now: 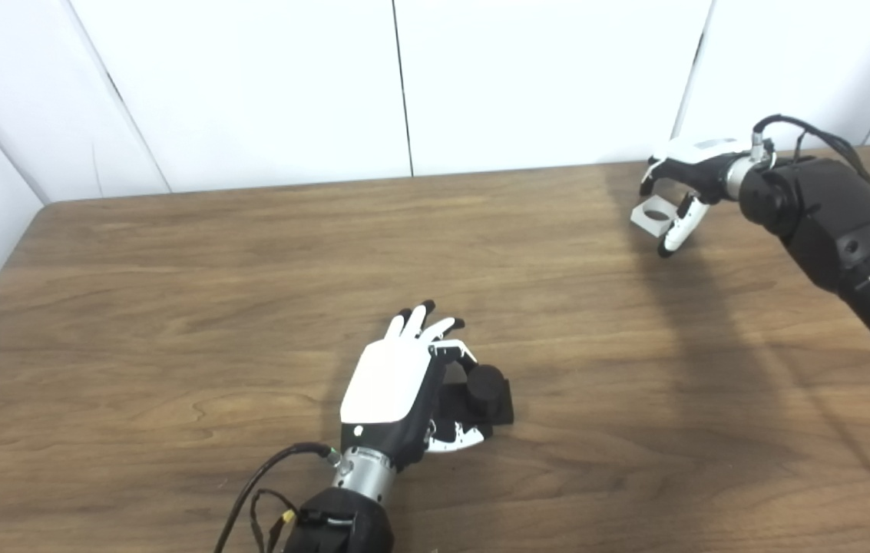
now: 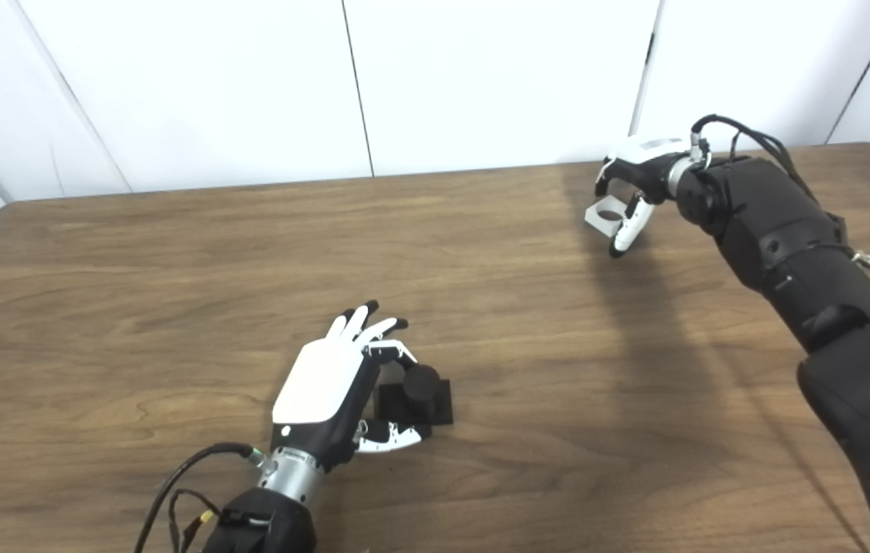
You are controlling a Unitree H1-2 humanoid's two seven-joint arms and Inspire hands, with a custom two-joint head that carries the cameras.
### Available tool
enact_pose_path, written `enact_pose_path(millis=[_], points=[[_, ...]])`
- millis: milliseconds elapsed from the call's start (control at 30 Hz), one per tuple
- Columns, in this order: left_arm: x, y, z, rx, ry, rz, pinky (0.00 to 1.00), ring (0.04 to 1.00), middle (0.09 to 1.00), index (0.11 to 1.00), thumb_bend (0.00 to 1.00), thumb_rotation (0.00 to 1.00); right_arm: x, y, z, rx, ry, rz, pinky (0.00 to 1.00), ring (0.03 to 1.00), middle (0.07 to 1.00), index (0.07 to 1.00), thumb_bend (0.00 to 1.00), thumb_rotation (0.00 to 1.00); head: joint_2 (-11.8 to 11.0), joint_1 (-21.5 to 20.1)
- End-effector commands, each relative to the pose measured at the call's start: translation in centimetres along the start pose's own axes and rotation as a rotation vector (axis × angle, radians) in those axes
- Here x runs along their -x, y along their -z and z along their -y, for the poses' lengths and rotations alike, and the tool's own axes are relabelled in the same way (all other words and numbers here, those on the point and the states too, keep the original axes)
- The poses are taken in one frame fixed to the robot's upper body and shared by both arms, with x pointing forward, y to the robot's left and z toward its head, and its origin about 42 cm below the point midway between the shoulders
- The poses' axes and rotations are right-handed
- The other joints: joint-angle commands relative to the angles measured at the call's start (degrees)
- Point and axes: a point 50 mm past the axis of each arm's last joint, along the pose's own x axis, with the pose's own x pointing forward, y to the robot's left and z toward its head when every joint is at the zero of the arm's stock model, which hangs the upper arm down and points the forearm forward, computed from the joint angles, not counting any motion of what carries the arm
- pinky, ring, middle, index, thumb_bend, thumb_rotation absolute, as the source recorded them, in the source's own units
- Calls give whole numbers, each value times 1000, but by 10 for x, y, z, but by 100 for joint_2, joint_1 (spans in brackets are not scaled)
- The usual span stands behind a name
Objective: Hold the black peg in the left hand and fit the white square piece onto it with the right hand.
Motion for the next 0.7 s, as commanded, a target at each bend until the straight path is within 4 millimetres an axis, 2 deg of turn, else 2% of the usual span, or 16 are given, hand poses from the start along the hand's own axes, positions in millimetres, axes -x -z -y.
enact_pose_path(millis=[0,667], points=[[1,8,10,-24,37,-37,1000,1000,879,490,524,71,3,2,47,31,94,11,1000,1000,973,791,824,282,4,-4],[-1,6,9,-15,26,-48,1000,1000,883,490,524,71,-5,-6,43,122,48,11,1000,1000,972,778,789,235,-38,16]])
